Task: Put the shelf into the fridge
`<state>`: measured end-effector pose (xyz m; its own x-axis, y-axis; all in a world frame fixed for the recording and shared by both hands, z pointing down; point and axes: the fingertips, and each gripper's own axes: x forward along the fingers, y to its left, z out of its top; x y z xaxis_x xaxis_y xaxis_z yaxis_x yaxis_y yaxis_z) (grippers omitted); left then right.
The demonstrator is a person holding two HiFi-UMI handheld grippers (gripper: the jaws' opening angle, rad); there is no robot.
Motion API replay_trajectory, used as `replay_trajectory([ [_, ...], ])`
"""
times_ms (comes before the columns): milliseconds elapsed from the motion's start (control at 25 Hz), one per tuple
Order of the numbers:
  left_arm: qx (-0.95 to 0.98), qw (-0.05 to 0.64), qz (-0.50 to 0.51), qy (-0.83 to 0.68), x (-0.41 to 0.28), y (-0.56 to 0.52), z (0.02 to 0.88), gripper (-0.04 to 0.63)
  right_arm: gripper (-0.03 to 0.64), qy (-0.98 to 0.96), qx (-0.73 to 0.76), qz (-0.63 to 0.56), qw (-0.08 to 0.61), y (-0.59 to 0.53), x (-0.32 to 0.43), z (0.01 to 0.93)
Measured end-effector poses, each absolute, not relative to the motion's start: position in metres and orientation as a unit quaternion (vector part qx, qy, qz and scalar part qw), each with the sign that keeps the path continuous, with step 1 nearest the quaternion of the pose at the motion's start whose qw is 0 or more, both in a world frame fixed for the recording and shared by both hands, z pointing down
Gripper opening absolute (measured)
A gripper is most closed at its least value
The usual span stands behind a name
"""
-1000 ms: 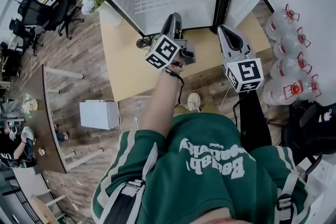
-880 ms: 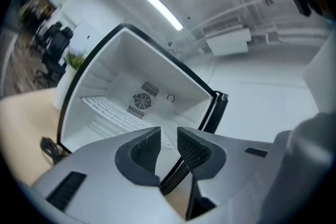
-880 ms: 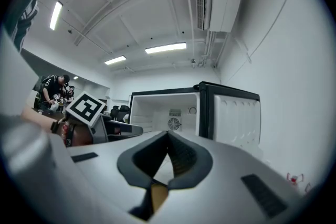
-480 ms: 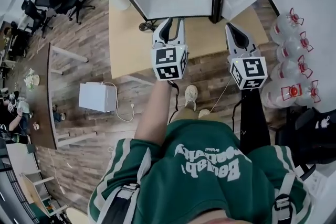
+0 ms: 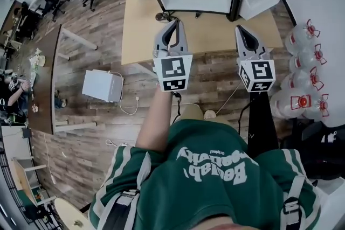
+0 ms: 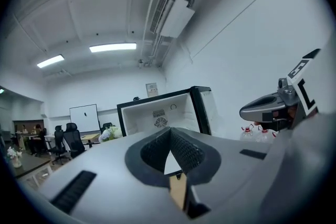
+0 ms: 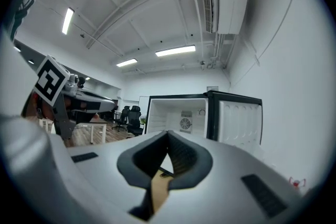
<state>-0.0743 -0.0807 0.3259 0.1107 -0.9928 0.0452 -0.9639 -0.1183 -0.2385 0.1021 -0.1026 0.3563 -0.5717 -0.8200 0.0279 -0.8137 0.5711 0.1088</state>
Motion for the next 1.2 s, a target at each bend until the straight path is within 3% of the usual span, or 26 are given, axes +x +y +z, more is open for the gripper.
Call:
replay_trajectory([
  [240,-0.751,0.105,-0.093,0.645,-0.074,-0.073,0.312,0.002,0.003,-0.888,0.452,-0.069,0.047,-0.099,0.083,0.342],
  [1200,-0.754,0.098,-0.071,0.645,-0.078,-0.087,0.308,0.002,0.003,-0.89,0.444,-0.095,0.044,-0.102,0.069,0.33],
])
